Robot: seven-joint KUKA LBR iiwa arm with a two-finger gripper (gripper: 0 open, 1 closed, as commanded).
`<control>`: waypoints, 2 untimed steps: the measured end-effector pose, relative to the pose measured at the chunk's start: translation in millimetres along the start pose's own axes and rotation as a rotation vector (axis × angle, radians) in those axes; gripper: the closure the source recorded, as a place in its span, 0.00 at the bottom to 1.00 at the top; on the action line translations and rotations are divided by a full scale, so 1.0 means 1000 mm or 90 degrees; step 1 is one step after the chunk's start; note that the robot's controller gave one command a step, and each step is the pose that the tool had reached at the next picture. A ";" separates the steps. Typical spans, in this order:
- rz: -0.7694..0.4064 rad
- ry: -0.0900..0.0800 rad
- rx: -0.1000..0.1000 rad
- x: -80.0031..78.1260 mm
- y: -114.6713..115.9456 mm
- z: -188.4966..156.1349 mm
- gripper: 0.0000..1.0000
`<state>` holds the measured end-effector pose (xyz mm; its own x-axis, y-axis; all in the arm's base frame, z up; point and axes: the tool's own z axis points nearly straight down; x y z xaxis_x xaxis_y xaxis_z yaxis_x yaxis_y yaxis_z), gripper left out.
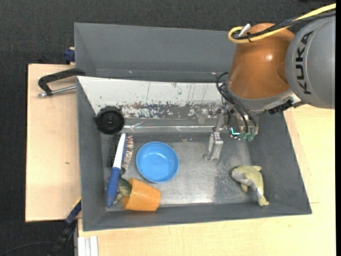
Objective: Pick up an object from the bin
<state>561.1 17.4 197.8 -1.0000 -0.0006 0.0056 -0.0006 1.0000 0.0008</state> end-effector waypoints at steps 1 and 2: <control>-0.042 0.000 0.000 -0.027 0.015 0.079 0.00; -0.105 -0.004 0.000 -0.029 0.018 0.083 0.00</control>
Offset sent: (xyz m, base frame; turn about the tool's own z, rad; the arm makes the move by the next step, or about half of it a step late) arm 0.0267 0.0137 -0.0755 -0.0653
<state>589.6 35.3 114.2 -0.9864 -0.1641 -0.0009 -0.1641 0.9864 0.0010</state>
